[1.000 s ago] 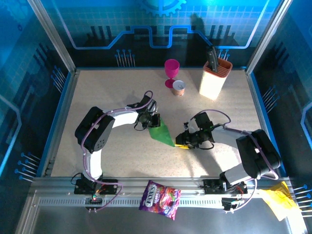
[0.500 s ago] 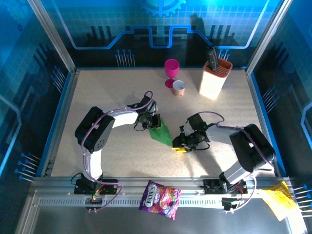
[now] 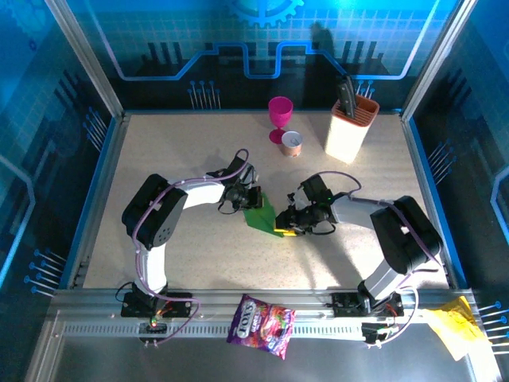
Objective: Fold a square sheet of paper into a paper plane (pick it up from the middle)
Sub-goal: Turn over the paper at the center of the table.
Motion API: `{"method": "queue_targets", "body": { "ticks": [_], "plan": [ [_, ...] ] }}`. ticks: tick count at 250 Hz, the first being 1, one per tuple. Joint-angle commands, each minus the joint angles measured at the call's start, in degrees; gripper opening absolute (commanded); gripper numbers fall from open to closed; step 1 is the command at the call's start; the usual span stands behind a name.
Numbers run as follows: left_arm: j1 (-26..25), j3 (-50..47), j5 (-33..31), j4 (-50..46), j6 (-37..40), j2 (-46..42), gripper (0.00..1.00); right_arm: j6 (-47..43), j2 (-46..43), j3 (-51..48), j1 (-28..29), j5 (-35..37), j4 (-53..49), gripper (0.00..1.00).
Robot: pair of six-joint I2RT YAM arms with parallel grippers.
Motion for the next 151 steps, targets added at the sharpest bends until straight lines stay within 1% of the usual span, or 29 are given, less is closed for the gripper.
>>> {"method": "queue_targets", "body": {
  "ticks": [1,48,55,73,91,105,126,151],
  "plan": [
    [0.18,-1.88,0.34,-2.02,0.25,1.55,0.00,2.50,1.71,-1.48,0.59,-1.27,3.99,0.34],
    [0.18,-2.45,0.57,-1.75,0.22,1.46,0.00,6.35,4.45,-2.35,0.61,-2.17,11.16,0.33],
    [0.18,-2.52,0.67,-1.69,0.16,1.43,0.00,6.30,4.68,-2.14,0.60,-2.01,11.32,0.31],
    [0.27,-2.92,0.94,-1.21,-0.28,1.12,0.00,6.85,4.99,-1.84,0.57,-2.21,11.97,0.24],
    [0.85,-3.17,1.67,-0.33,-1.61,0.65,0.00,7.06,4.93,-1.42,0.48,-2.80,11.96,0.10],
    [1.83,-4.04,2.41,1.40,-3.95,-0.44,0.00,7.17,3.97,-1.39,0.23,-3.04,11.50,0.00],
    [4.75,-6.12,3.93,6.03,-9.50,-3.49,0.00,6.61,1.10,-1.11,-0.63,-2.45,8.49,0.00],
    [9.43,-9.24,5.13,12.83,-17.84,-8.40,0.00,5.26,-4.20,0.26,-2.07,-0.39,1.83,0.00]
  ]
}}
